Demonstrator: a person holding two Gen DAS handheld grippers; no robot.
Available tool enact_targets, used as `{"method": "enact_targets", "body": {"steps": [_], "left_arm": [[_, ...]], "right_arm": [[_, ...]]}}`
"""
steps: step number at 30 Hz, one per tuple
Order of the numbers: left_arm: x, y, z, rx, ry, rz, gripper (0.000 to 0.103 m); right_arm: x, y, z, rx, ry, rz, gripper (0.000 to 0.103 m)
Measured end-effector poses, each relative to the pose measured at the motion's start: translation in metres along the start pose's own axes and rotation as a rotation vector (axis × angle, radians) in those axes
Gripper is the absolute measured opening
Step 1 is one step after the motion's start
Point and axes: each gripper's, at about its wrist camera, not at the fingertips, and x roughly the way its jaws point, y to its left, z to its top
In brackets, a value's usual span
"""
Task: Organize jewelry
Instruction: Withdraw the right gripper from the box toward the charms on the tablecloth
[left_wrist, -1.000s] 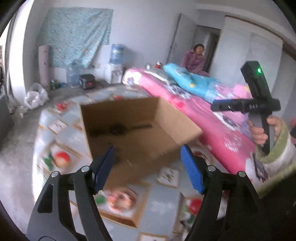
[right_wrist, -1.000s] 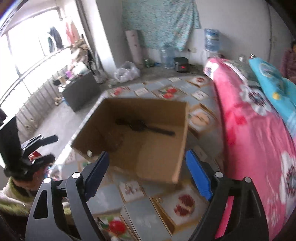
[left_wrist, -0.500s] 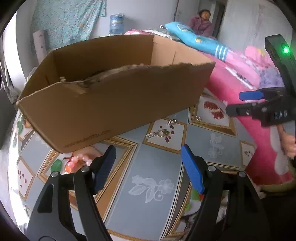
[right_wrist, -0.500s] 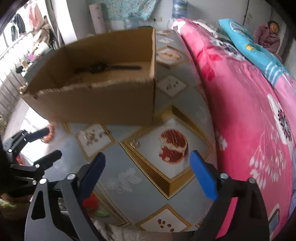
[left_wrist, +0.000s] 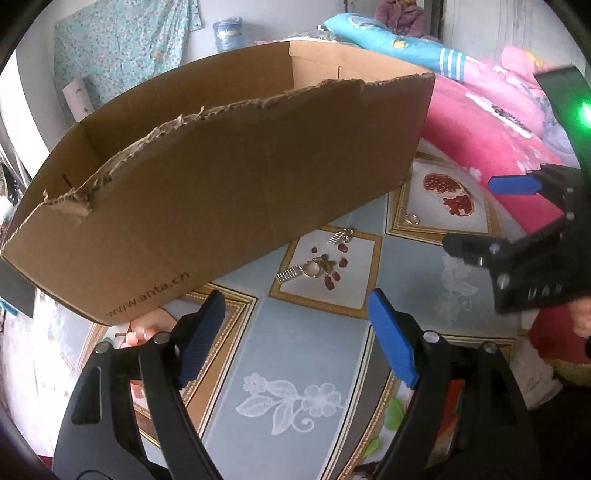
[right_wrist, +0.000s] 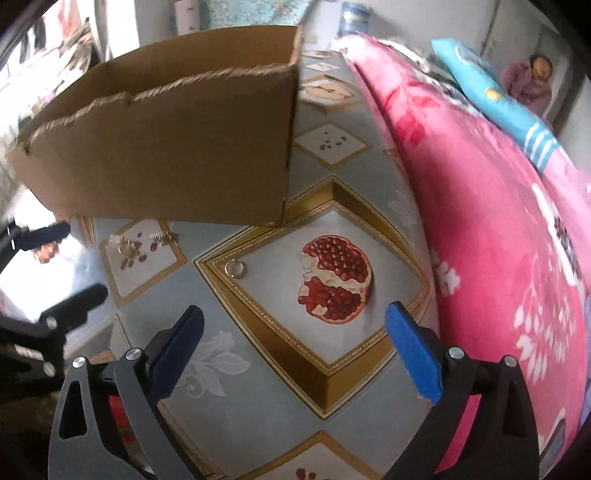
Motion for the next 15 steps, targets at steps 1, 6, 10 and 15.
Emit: {"method": "enact_targets", "body": {"steps": [1,6,10,15], "left_arm": [[0.002,-0.002,0.002,0.003,0.010,0.008,0.078],[0.012,-0.011,0.002,0.036,0.059,0.038,0.082],[0.015,-0.012,0.003,0.023,0.081,0.056,0.086],[0.017,-0.005,-0.002,-0.024,0.087,0.023,0.095]], "right_arm": [[0.002,0.002,-0.003,-0.017,-0.006,-0.005,0.096],[0.006,0.003,-0.010,-0.033,-0.036,0.009,0.097],[0.007,-0.001,-0.013,-0.010,-0.058,0.045,0.097],[0.013,-0.008,-0.012,0.008,-0.065,0.078,0.097]]}}
